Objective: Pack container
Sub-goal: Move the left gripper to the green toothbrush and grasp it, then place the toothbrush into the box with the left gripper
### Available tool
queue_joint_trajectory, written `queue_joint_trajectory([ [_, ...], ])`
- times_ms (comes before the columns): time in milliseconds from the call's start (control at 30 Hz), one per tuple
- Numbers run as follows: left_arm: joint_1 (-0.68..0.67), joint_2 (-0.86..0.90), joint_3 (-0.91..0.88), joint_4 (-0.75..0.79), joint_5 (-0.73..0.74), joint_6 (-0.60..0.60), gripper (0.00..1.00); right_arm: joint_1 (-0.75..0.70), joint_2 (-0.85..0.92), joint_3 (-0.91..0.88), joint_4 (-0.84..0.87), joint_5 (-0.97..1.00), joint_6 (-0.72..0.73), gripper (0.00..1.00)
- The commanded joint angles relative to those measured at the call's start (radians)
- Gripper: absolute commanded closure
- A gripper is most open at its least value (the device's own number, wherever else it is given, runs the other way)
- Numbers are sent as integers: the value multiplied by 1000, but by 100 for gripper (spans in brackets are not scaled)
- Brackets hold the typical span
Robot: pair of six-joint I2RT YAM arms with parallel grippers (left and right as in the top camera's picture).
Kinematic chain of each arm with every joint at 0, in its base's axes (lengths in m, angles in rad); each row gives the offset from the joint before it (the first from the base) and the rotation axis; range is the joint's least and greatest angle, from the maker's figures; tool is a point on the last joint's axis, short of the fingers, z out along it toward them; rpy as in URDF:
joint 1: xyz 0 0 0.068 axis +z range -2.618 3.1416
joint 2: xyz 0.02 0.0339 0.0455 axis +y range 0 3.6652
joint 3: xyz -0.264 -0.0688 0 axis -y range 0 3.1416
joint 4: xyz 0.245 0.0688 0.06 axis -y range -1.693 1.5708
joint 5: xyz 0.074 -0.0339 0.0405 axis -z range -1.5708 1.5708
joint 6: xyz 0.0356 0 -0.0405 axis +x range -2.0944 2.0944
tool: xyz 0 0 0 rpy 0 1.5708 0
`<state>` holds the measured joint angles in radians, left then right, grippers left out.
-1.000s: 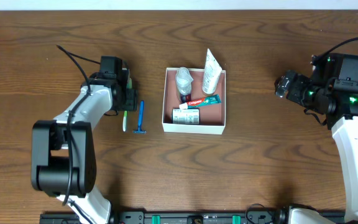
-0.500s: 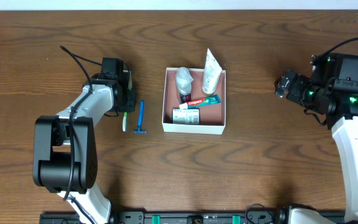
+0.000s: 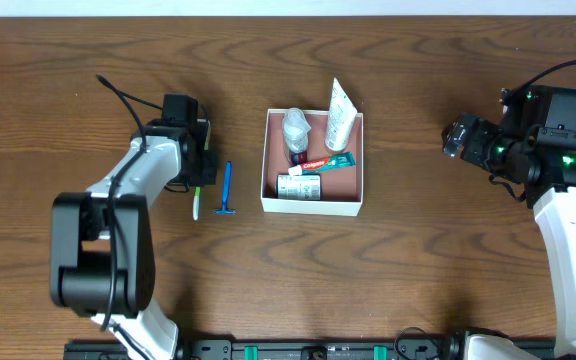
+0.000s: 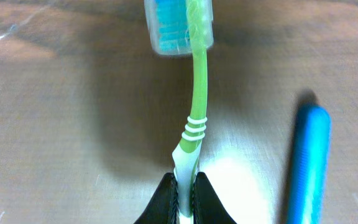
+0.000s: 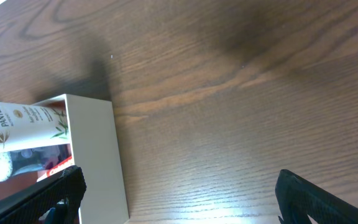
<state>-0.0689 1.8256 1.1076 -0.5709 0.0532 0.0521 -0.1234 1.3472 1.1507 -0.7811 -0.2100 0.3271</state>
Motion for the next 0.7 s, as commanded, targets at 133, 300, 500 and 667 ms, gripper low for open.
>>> queue_joint_trajectory([
  [133,-4,-314,88,-158,82,-5,94,-8,2,6,2,-4,9,1],
  [300,-46,-471,88,-232,193,-3,94,-8,2,6,2,-5,9,1],
  [500,-187,-553,88,-286,280,135,94,-8,2,6,2,-5,9,1],
  [667,-350,-530,88,-280,282,420,94,-8,2,6,2,-4,9,1],
])
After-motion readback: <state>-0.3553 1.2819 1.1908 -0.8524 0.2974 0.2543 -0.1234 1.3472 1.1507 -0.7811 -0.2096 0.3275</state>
